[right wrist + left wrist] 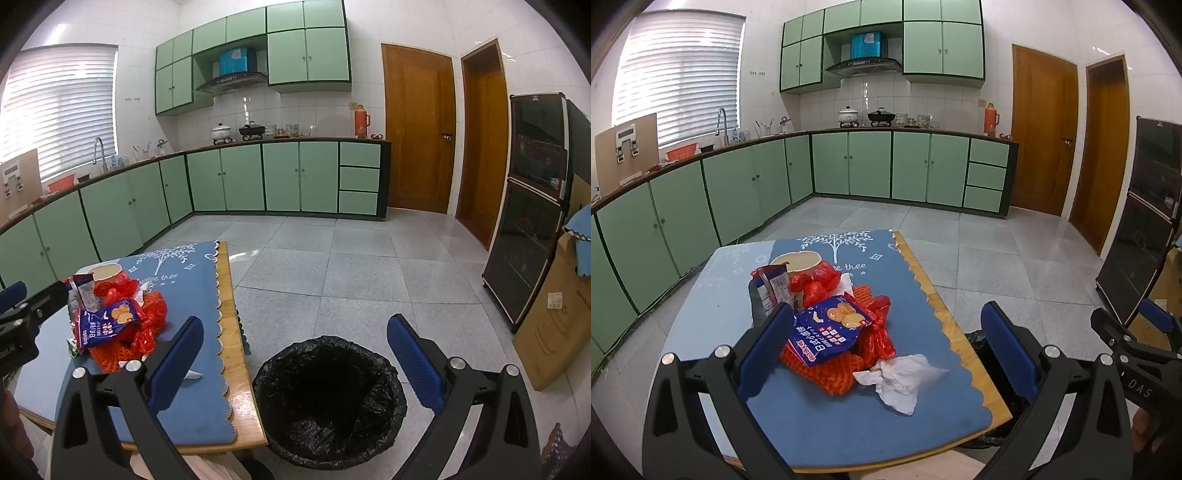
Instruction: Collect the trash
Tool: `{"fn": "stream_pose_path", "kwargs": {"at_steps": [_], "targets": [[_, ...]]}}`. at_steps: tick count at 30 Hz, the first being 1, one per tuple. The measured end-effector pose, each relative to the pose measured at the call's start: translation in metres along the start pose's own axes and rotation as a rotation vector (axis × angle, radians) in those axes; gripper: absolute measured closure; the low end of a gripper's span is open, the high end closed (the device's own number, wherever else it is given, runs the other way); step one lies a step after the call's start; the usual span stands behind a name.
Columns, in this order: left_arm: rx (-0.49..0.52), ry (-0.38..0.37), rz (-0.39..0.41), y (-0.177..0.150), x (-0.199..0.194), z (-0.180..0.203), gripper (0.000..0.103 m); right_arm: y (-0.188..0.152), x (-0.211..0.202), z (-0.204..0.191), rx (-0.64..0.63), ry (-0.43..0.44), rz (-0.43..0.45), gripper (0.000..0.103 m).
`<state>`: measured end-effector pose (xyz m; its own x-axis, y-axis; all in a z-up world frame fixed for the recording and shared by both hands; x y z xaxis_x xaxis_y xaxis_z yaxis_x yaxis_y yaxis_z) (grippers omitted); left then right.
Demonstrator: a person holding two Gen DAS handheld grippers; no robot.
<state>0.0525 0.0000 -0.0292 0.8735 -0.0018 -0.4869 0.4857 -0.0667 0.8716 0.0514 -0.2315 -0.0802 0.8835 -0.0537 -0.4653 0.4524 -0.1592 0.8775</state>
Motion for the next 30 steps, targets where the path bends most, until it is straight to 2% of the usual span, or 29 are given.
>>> {"fn": "stream_pose_path", "kwargs": {"at_steps": [27, 30], "targets": [[0.021, 0.005, 0.012, 0.000, -0.006, 0.010, 0.005, 0.002, 0.002, 0.003, 0.012, 0.000, -0.003, 0.006], [0.017, -0.001, 0.008, 0.002, -0.003, 0.003, 0.005, 0.002, 0.002, 0.003, 0.012, 0.000, -0.004, 0.006]]}}
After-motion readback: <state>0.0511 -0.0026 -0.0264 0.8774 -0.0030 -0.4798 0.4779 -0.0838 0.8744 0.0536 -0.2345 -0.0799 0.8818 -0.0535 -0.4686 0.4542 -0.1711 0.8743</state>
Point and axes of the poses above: each gripper's, at about its wrist camera, not at the fingertips, and x roughly the way its jaws point, z to its right, y to its top, the point moved 6 cm from there along x, roughly the way its jaws point, and after that the axes turned 4 degrees about x, right-handed, at the moved point
